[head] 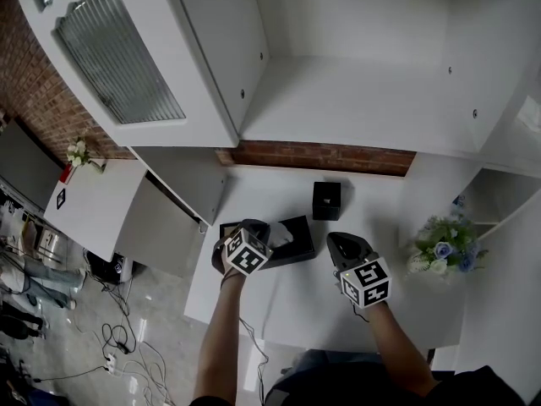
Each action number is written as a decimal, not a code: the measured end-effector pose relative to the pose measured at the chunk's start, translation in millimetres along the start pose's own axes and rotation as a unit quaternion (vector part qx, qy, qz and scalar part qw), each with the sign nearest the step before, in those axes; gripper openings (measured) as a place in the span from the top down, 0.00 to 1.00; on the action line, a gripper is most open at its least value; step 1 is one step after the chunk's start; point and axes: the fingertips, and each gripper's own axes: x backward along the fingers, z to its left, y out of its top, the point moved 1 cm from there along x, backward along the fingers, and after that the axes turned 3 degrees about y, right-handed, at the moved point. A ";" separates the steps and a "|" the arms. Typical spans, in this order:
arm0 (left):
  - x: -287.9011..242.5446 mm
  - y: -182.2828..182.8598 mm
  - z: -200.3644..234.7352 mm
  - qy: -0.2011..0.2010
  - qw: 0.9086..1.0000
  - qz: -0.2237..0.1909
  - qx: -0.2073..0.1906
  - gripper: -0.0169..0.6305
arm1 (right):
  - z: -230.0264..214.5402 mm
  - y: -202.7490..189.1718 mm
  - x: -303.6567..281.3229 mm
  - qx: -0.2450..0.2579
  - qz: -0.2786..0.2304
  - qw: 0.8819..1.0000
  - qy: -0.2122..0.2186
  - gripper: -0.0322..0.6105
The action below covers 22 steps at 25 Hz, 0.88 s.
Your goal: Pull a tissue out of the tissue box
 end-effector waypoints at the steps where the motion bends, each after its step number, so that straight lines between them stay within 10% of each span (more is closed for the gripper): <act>1: 1.5 1.7 2.2 0.006 1.000 -0.003 0.000 0.96 | -0.3 0.0 0.2 0.000 0.000 1.000 0.000 0.95; 22: 51.6 36.6 36.2 0.115 0.990 -0.076 0.009 0.96 | 1.3 9.4 4.5 -0.001 -0.014 1.000 0.010 0.95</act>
